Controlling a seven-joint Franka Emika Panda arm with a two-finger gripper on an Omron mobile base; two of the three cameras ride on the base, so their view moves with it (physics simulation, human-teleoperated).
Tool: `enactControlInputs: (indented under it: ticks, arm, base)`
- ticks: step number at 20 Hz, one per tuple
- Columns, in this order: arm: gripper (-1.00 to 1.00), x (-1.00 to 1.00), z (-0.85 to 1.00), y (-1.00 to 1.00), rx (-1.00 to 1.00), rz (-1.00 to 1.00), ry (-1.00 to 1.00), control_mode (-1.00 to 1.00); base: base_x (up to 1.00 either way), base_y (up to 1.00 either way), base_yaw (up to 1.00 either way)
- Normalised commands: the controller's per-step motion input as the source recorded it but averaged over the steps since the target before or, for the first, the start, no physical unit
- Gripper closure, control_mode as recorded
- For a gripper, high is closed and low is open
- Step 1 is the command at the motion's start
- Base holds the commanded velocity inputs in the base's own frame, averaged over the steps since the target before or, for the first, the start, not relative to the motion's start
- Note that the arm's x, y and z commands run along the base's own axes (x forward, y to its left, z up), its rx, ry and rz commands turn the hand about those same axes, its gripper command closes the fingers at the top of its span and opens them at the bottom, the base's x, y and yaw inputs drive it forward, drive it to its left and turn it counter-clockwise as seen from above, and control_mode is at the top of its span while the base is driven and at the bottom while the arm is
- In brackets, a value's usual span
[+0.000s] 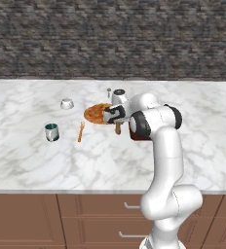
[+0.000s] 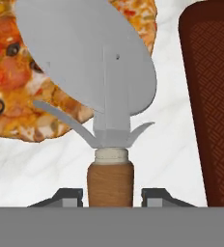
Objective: Take the pizza cutter from the drawer on the left and place it on the dining counter for cutting.
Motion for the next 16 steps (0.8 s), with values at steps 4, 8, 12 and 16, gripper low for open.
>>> enactControlInputs:
  ticks: [4,8,12,16]
  arm:
    - [-1.0,0.0,0.0,0.0,0.0,0.0,0.0,-1.0]
    - [-1.0,0.0,0.0,0.0,0.0,0.0,0.0,-1.0]
    - [-1.0,0.01,0.0,-0.01,0.0,0.0,0.0,-1.0]
    - [-1.0,0.05,0.16,-0.06,0.0,0.0,0.0,-1.0]
  base:
    - [0.0,0.0,0.0]
    - [0.0,0.0,0.0]
    - [0.0,0.0,0.0]
    - [0.0,0.0,0.0]
